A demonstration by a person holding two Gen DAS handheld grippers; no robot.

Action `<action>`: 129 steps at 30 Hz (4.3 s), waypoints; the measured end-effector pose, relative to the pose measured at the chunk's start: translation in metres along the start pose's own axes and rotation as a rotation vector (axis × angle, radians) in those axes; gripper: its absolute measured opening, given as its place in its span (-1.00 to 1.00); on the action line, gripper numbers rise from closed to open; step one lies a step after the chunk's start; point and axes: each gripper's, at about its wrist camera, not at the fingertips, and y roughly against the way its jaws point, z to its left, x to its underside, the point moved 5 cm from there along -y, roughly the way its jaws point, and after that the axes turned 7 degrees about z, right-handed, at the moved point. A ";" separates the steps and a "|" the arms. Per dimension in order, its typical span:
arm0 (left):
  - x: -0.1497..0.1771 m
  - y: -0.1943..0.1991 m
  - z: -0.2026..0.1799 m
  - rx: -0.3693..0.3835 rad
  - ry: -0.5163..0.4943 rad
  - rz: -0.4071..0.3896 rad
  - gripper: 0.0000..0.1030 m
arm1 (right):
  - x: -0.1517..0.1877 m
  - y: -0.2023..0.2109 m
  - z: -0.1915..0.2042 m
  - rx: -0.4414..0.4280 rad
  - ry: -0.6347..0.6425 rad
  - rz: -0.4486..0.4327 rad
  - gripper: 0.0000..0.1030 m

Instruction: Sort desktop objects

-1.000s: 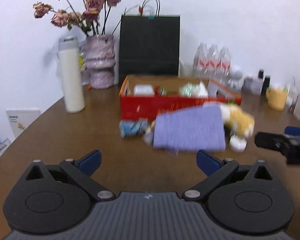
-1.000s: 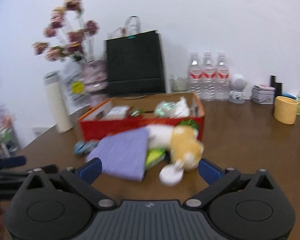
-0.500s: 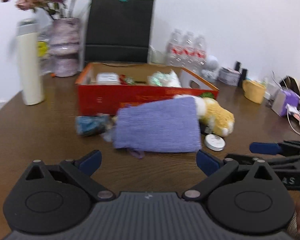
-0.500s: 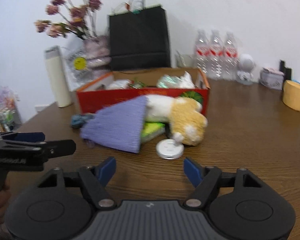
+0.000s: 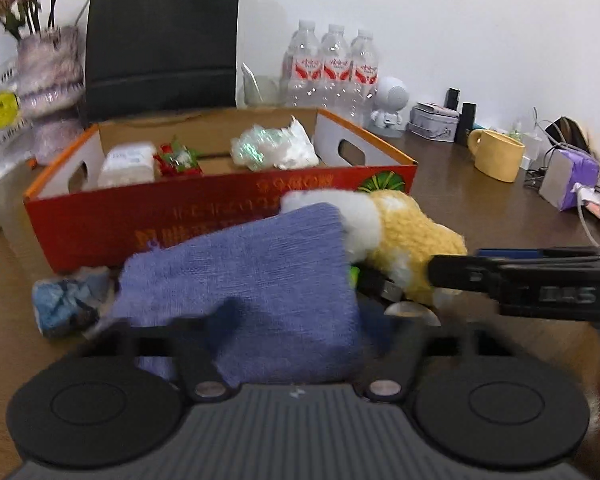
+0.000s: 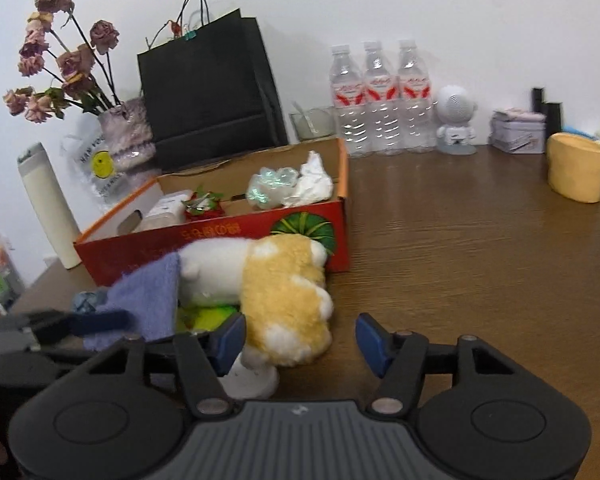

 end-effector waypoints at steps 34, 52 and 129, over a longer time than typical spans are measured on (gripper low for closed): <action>0.079 0.182 0.106 -0.163 0.240 -0.096 -0.92 | 0.061 0.115 0.046 -0.053 0.115 0.006 -0.35; 0.101 0.154 0.079 -0.023 0.180 -0.039 -0.91 | 0.116 0.115 0.038 0.013 0.212 0.125 -0.05; -0.033 0.166 0.059 0.044 0.151 -0.314 -0.91 | -0.021 0.009 -0.015 -0.076 -0.220 0.286 0.22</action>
